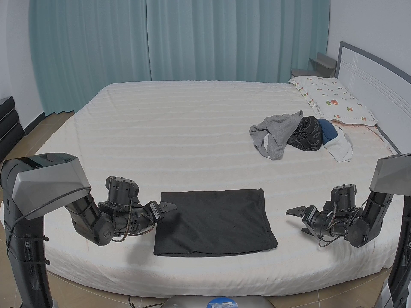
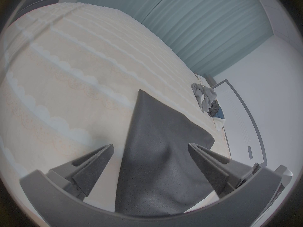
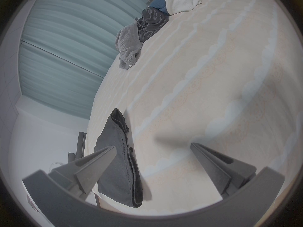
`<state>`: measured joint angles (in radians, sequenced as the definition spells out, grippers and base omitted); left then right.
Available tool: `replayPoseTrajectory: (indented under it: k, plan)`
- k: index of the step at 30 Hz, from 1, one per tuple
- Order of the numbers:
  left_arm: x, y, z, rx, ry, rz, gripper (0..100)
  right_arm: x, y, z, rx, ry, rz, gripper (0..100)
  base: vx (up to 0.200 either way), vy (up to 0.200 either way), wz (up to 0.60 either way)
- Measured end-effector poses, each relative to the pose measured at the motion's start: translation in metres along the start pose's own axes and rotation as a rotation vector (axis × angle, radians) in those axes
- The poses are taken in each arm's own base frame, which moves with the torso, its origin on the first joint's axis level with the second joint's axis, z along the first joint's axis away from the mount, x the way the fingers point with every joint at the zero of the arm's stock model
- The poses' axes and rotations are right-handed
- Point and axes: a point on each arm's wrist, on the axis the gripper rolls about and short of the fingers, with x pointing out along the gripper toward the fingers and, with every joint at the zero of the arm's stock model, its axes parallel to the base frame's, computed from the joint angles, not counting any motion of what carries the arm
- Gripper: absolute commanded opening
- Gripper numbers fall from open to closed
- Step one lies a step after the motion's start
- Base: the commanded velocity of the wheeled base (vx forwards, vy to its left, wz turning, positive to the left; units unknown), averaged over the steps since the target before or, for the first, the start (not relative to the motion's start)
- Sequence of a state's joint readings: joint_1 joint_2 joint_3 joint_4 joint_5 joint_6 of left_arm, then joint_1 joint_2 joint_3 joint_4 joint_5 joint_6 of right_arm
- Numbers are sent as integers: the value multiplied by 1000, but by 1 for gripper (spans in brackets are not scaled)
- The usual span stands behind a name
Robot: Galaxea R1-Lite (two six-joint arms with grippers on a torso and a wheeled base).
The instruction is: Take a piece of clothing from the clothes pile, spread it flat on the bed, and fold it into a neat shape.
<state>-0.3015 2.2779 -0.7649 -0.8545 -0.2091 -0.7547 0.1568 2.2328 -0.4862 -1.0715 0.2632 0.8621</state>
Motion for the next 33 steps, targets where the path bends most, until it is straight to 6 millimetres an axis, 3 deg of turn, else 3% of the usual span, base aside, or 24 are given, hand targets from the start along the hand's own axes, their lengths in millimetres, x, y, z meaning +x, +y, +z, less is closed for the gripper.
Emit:
replayPoseTrajectory:
  k: [17, 18, 33]
  plan:
    - [13, 0, -7, 25, -8, -21, 100, 1, 1, -2, -3, 7, 0, 100, 0, 0, 0]
    - [13, 0, -8, 26, -8, -20, 0, 1, 1, -2, -3, 7, 0, 100, 0, 0, 0]
    - [14, 1, -12, 2, 3, -11, 0, 0, 1, -1, -2, 4, 0, 100, 0, 0, 0]
